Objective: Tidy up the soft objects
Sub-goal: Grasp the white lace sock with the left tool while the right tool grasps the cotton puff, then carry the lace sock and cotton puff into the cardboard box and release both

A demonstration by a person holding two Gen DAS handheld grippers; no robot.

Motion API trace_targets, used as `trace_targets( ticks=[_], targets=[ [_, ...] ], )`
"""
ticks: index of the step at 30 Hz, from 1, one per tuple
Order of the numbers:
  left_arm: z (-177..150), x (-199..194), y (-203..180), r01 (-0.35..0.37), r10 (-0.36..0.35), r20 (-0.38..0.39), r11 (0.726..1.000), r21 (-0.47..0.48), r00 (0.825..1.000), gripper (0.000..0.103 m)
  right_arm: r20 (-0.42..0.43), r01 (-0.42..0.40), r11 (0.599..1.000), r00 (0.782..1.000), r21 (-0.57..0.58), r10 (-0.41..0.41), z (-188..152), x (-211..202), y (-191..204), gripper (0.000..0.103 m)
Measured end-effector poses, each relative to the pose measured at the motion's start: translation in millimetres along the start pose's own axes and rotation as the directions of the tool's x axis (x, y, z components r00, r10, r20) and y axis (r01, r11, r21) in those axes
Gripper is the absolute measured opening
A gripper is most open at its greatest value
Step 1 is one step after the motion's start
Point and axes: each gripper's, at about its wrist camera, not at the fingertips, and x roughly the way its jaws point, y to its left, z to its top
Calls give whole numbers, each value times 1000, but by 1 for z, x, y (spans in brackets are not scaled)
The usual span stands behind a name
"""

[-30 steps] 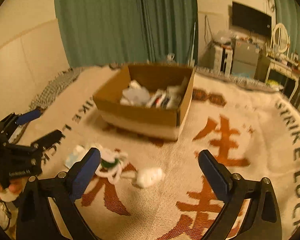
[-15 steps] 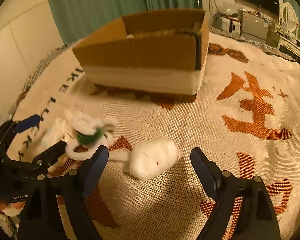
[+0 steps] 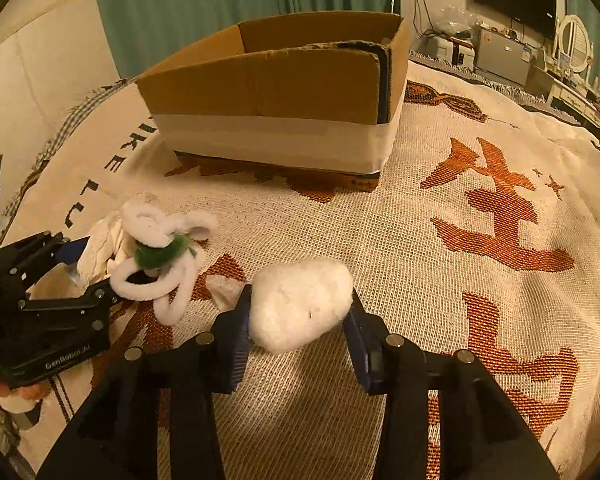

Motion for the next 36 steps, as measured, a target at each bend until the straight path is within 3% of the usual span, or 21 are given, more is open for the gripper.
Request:
trace_targets(
  ticks=[3,6,18,28,30,36],
  targets=[
    [-1,-6,4,54,-53,8,998,-15,999,23,8,1,1000,1000,1,-1,-1,-3,3,41],
    [0,-19,7,97,-96,27,995,-23,995,23,19,1,1000,1000,2,-1,-2,-8,7,41],
    [22,-74,14,147,-145,87,989,-16,986,23,81,-2,1000,997,19,0,7,-56,24,39],
    [86,-102,30,95,-104,208,994,49,973,23,243,48,997,970,-59,-32,81,-120,47,39],
    [105,-100,32,72,-82,251,996,50,964,23,264,50,997,964,-57,-33,99,-122,47,39],
    [160,-71,35,99,-111,304,994,55,946,23,290,42,998,957,-54,-25,151,-97,43,39]
  ],
)
